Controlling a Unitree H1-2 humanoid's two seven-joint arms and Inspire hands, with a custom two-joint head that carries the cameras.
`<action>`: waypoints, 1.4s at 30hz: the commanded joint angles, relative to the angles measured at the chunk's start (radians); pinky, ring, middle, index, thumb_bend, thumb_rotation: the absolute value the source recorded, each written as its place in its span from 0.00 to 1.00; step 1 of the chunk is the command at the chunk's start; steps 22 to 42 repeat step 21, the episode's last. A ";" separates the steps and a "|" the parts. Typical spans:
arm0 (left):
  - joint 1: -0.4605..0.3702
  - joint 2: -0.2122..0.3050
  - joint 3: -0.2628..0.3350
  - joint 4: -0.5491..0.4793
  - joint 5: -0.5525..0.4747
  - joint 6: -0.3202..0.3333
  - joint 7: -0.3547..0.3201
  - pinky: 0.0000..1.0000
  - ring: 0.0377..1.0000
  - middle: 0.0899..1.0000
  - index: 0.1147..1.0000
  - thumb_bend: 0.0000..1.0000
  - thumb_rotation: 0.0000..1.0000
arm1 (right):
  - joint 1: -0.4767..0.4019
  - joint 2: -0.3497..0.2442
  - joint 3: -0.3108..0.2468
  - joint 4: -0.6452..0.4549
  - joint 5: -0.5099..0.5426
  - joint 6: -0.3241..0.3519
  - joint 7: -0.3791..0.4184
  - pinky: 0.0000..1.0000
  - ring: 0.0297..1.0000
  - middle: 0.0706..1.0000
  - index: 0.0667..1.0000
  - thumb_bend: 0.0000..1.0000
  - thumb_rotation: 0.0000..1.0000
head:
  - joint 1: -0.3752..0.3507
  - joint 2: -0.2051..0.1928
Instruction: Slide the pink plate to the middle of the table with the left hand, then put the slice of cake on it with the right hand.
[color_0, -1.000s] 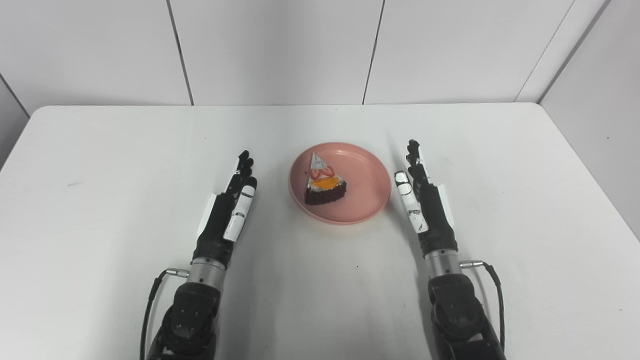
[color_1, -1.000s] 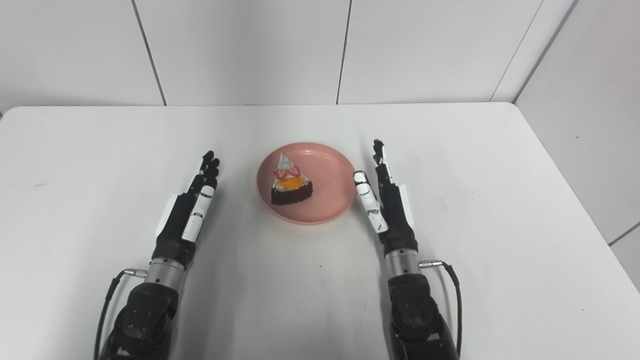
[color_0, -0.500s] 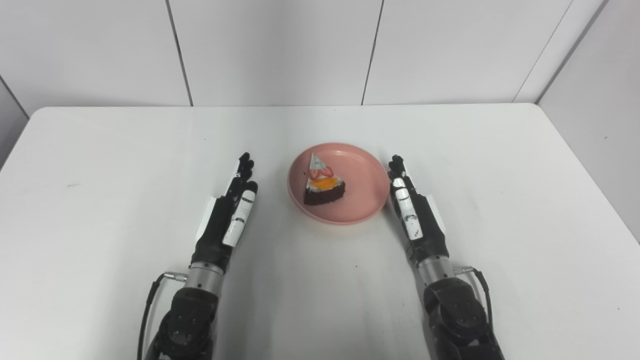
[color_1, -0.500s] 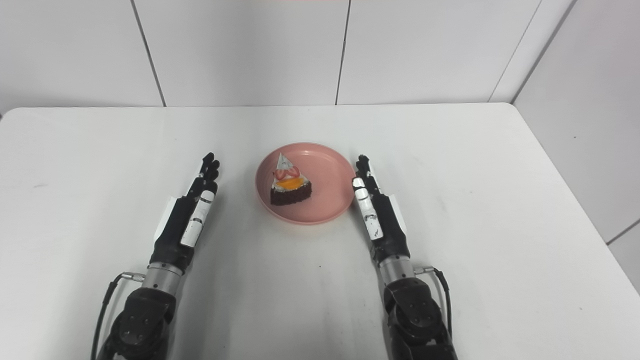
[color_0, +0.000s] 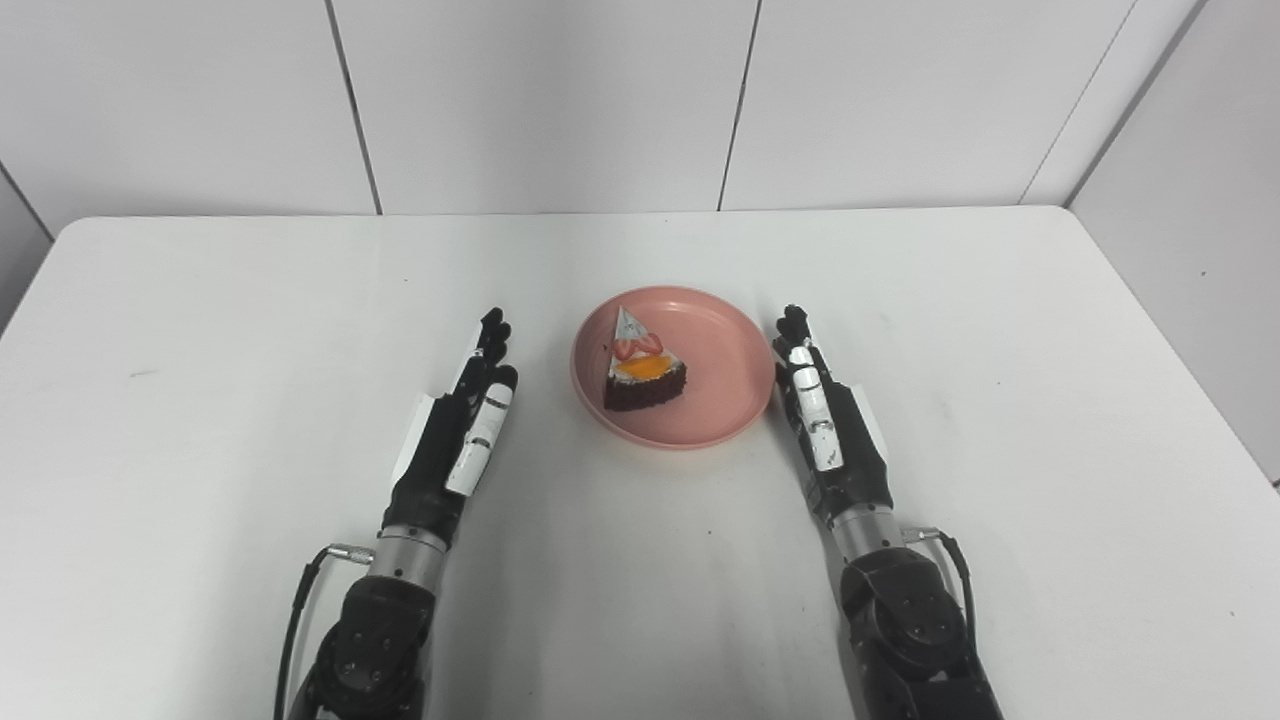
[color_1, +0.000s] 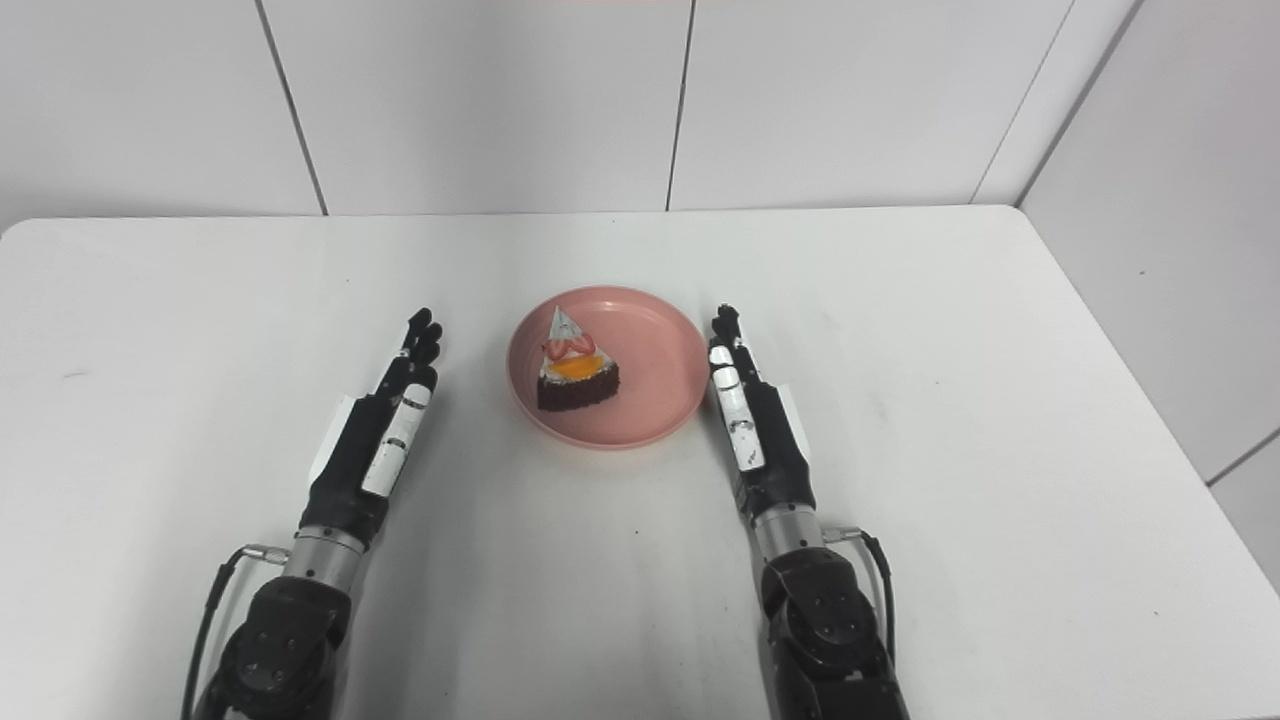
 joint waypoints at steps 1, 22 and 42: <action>0.074 0.018 0.002 0.039 0.000 -0.003 0.000 1.00 1.00 1.00 1.00 0.47 1.00 | 0.012 0.008 -0.002 -0.003 0.000 0.023 -0.003 1.00 1.00 1.00 1.00 0.28 1.00 | 0.003 0.002; 0.071 0.015 0.009 0.057 -0.029 0.000 -0.010 1.00 1.00 1.00 1.00 0.48 1.00 | 0.022 0.019 -0.012 -0.001 0.013 0.047 -0.014 1.00 1.00 1.00 1.00 0.28 1.00 | 0.016 0.001; 0.071 0.015 0.009 0.057 -0.029 0.000 -0.010 1.00 1.00 1.00 1.00 0.48 1.00 | 0.022 0.019 -0.012 -0.001 0.013 0.047 -0.014 1.00 1.00 1.00 1.00 0.28 1.00 | 0.016 0.001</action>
